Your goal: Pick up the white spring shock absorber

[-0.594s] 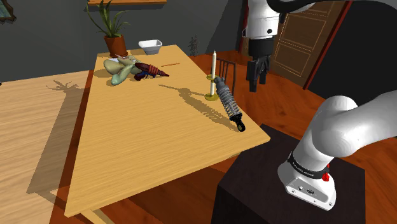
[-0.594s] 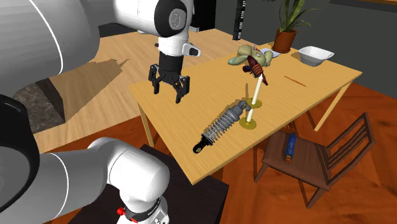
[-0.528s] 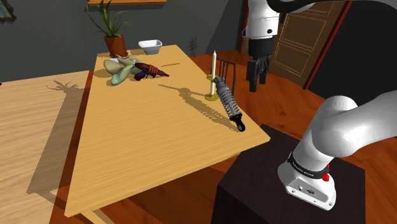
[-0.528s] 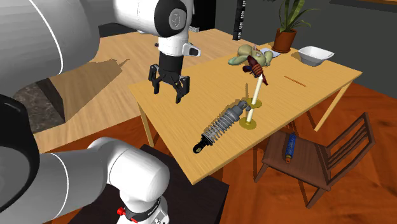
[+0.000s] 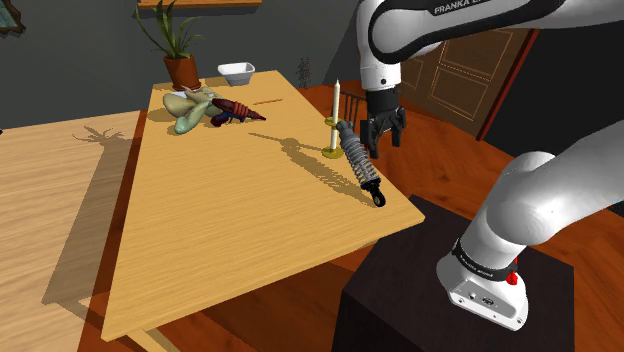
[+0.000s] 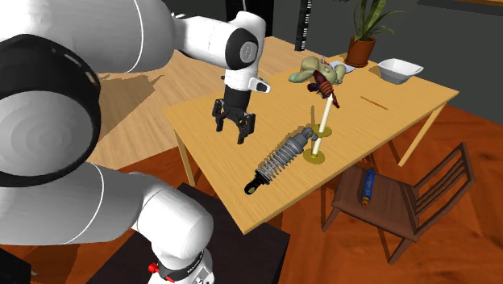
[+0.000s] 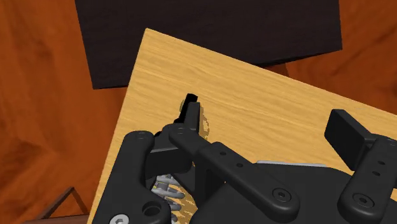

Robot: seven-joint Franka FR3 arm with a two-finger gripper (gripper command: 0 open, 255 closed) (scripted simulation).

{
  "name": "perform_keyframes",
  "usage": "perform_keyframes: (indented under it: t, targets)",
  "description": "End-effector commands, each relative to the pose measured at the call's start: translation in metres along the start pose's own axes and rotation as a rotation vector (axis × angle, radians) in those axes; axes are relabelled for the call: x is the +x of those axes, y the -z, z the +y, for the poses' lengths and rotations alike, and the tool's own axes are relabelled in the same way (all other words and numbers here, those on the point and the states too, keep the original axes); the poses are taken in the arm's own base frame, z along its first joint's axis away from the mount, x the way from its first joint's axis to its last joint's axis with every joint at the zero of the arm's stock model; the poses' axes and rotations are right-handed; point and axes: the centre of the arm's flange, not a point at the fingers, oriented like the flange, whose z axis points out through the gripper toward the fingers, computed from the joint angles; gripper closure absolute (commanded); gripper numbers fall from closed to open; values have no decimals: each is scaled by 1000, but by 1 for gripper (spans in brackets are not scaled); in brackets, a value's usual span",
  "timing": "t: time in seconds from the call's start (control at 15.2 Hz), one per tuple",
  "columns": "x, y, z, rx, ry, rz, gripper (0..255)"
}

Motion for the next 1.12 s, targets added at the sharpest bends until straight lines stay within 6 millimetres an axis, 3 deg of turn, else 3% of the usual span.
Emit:
perform_keyframes:
  t: [0.0,0.73,1.06]
  targets:
    - [26,-17,4,-10,-69,-25,0]
    - [134,-115,68,-67,-443,-162,0]
    - [142,-136,70,-68,-449,-165,0]
